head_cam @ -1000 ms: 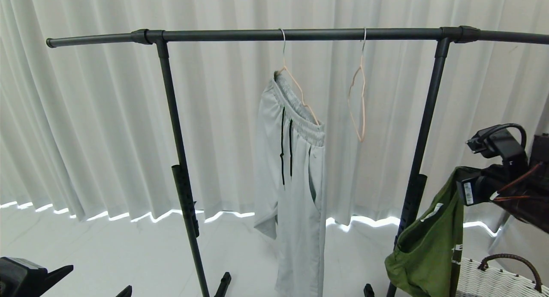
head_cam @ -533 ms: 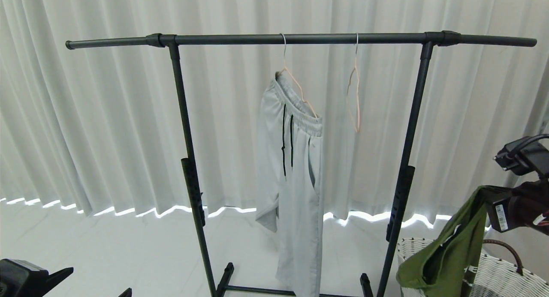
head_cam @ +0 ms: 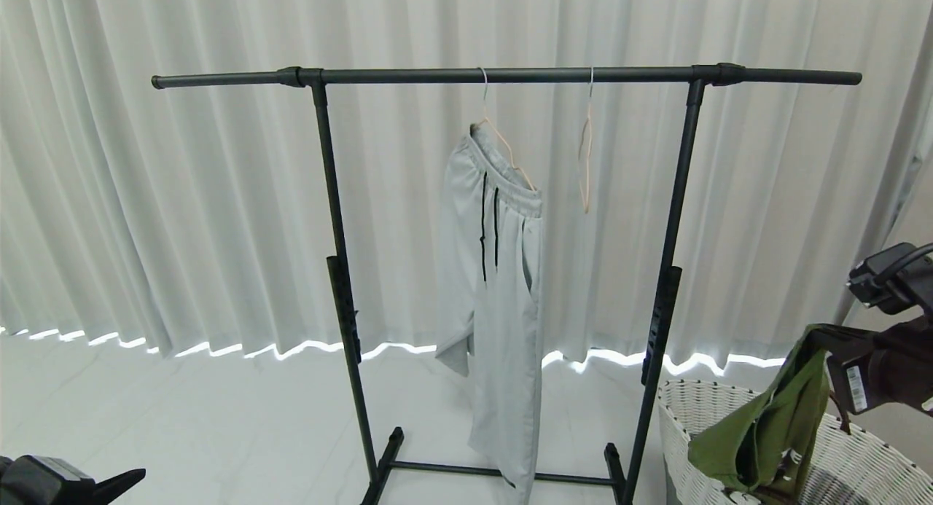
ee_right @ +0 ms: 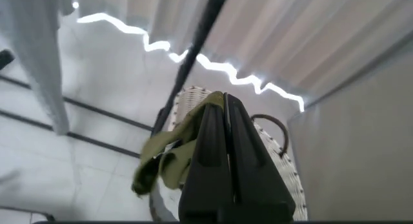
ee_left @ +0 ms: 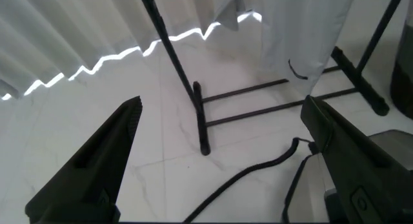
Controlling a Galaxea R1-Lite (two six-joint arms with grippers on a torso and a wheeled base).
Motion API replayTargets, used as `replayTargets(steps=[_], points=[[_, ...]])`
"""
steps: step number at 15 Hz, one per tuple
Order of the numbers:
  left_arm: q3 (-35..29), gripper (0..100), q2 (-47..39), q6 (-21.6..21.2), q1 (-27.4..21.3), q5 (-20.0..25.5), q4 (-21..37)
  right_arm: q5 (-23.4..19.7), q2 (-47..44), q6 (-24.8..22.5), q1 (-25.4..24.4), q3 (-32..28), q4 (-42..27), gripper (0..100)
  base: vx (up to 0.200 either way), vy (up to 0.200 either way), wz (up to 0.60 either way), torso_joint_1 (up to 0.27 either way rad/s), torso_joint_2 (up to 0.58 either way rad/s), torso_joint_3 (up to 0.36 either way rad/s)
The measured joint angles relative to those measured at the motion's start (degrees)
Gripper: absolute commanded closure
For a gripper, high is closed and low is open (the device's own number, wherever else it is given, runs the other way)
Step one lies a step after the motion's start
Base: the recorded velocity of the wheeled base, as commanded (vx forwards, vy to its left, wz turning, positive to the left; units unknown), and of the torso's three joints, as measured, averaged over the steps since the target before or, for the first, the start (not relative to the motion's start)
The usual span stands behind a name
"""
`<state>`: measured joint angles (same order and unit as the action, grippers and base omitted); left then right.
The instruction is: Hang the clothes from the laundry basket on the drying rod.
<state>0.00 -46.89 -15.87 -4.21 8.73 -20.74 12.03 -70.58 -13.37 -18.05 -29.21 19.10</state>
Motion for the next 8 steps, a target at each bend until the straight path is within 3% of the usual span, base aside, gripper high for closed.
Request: replayTargets(steps=[4, 8], points=[[-3.52, 0, 0.17, -1.07, -3.45, 3.15, 0.10, -9.11, 0.50, 0.40, -4.62, 0.16, 0.22, 100, 0.000, 0.000, 0.00, 0.000, 0.00, 0.000], [-13.25, 0, -4.16, -1.06, -14.09, 1.87, 0.07, -14.43, -0.41, 1.61, -6.42, -0.98, 6.68, 100, 0.000, 0.000, 0.00, 0.000, 0.00, 0.000]])
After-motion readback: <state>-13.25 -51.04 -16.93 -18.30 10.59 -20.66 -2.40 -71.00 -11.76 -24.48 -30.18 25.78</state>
